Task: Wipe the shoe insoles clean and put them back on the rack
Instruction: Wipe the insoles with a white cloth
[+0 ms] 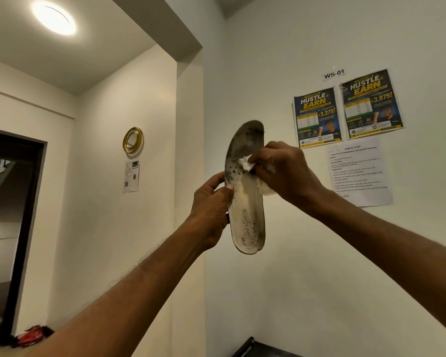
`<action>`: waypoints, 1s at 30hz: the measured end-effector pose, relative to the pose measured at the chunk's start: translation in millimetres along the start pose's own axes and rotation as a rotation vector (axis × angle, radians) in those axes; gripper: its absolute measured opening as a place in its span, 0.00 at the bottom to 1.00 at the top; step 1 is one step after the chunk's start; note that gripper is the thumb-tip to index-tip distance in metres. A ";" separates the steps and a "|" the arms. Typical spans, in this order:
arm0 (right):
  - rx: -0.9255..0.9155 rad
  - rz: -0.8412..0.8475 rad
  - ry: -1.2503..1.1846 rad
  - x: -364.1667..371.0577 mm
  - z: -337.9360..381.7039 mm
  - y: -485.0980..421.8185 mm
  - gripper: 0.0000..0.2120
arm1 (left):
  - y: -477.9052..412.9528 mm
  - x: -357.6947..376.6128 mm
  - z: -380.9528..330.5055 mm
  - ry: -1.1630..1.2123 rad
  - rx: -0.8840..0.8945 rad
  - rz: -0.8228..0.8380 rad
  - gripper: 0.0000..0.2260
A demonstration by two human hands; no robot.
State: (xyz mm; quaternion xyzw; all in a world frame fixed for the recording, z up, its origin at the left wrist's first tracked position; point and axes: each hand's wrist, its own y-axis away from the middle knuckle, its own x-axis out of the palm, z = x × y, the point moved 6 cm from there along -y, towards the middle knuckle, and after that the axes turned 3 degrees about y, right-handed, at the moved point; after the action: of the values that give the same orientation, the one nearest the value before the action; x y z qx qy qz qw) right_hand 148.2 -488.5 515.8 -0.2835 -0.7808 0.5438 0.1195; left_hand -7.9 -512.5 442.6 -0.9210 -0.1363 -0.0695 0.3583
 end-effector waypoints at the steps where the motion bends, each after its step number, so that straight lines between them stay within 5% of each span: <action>1: -0.043 0.043 0.009 3.6 5.7 0.9 0.07 | -0.7 -0.4 -0.3 0.001 0.004 -0.003 0.14; 6: 0.084 -0.160 -0.026 -16.3 -10.8 -11.4 0.07 | 0.3 -0.4 4.0 0.003 -0.016 0.007 0.13; 10: -0.026 -0.026 0.028 -5.3 2.4 -10.3 0.08 | 2.3 -0.6 6.2 -0.016 -0.021 0.020 0.14; 15: 0.115 -0.194 0.006 -23.0 -16.8 -19.5 0.08 | 4.9 2.3 11.7 -0.005 -0.043 0.053 0.15; 18: -0.006 -0.050 0.042 -8.1 -0.2 -16.2 0.10 | 4.7 3.5 11.2 -0.018 -0.044 0.060 0.18; 23: 0.143 -0.235 -0.003 -27.6 -17.4 -23.5 0.08 | 8.3 6.8 10.1 -0.047 -0.042 0.095 0.21; 27: -0.038 -0.054 0.018 -7.4 12.6 -16.4 0.10 | 6.0 6.8 10.4 -0.060 -0.045 0.081 0.21; 30: 0.118 -0.219 -0.044 -17.6 -2.2 -20.3 0.09 | 6.8 7.7 10.7 -0.062 -0.045 0.088 0.21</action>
State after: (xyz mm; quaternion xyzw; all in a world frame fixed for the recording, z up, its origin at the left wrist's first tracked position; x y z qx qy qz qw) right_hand 157.2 -501.9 537.4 -0.1772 -0.7761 0.5786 0.1774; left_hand 1.8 -508.5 432.1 -0.9357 -0.1049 -0.0281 0.3357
